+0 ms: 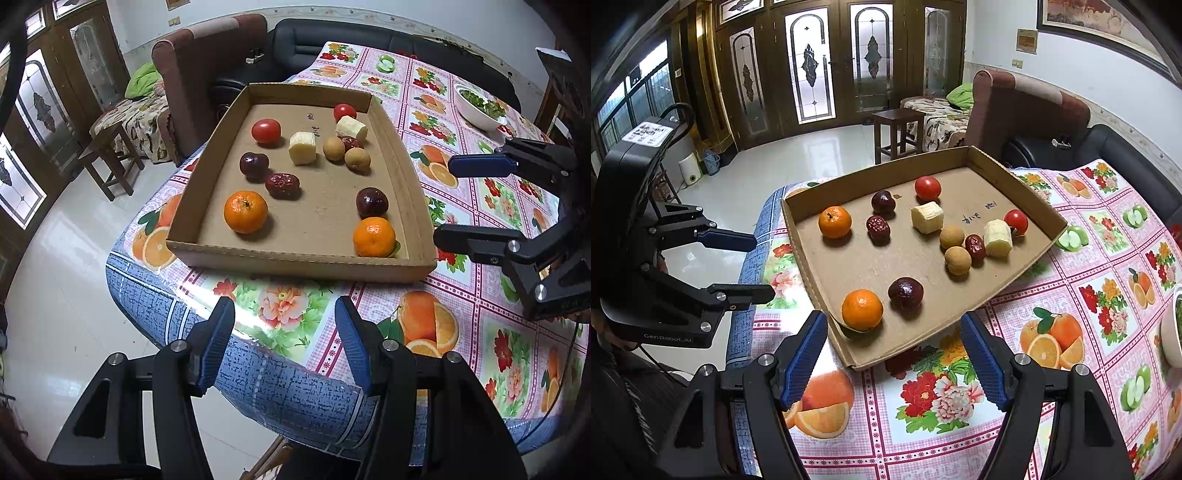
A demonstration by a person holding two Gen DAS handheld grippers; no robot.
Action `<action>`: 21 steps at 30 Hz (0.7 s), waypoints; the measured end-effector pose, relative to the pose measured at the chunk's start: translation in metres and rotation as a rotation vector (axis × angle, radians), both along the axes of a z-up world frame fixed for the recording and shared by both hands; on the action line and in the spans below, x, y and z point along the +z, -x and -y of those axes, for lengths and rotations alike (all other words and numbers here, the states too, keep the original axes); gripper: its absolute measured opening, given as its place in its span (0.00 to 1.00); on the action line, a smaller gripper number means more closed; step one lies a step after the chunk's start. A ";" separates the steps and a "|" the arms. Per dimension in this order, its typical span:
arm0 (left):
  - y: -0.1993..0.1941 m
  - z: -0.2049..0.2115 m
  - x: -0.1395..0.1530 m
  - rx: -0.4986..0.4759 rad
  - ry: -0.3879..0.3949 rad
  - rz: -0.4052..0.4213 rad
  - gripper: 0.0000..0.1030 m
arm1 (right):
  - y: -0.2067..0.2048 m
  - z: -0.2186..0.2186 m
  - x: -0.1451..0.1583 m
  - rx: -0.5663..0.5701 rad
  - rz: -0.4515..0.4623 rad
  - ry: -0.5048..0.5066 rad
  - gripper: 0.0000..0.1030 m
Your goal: Organize fruits
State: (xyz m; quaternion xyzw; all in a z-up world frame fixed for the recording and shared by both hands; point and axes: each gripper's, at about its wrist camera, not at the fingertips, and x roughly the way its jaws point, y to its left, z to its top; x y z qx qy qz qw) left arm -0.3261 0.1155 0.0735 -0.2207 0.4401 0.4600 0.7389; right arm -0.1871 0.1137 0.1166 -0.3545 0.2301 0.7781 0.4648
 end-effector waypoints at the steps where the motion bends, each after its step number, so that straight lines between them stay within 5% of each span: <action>1: 0.000 0.000 0.000 0.000 0.002 0.000 0.54 | 0.001 0.000 0.000 0.004 0.002 0.000 0.73; 21: 0.002 0.001 0.000 -0.002 0.005 0.001 0.54 | 0.012 0.003 -0.001 0.041 0.004 -0.001 0.73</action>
